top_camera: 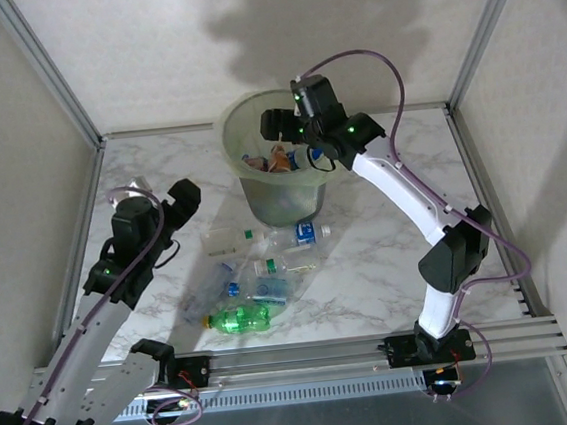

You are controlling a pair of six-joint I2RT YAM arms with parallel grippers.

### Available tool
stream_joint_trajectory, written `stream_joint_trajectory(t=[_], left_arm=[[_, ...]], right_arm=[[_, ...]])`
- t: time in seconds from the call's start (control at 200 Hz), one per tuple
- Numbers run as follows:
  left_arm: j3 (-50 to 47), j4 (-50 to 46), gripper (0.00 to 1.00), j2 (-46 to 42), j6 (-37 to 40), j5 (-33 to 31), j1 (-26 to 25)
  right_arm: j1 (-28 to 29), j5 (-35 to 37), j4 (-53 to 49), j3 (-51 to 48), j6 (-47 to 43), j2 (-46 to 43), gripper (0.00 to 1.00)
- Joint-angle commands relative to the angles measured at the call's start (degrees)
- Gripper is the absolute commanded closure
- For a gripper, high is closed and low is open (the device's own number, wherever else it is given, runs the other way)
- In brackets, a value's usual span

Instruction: Put the plastic bottles in the bin

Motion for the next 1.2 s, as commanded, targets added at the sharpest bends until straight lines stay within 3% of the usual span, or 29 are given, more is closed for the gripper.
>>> stream_joint_trajectory(t=[0.0, 0.275, 0.606, 0.771, 1.046, 1.197], left_arm=[[-0.8, -3.1, 0.06, -2.3, 2.2, -2.8, 0.6], [-1.8, -11.0, 0.12, -2.3, 4.3, -2.6, 0.5], [-9.5, -17.4, 0.21, -5.1, 3.3, 0.0, -1.3], [-10.3, -18.1, 0.22, -1.7, 1.5, 0.0, -5.9], [-4.8, -22.4, 0.21, 9.0, 1.6, -9.3, -18.5], [-1.9, -24.4, 0.21, 15.9, 4.2, -12.1, -21.4]], right_arm=[[0.9, 1.6, -1.1, 2.7, -1.0, -1.4, 0.13], [8.5, 7.7, -1.3, -2.0, -1.1, -9.3, 0.12], [19.4, 10.3, 6.9, -25.1, 2.2, -24.9, 0.11], [20.0, 10.0, 7.9, -33.0, 5.7, -28.9, 0.11], [20.1, 10.7, 8.9, -38.7, 8.2, -32.7, 0.1], [20.0, 11.1, 9.4, -39.8, 8.7, -33.6, 0.09]])
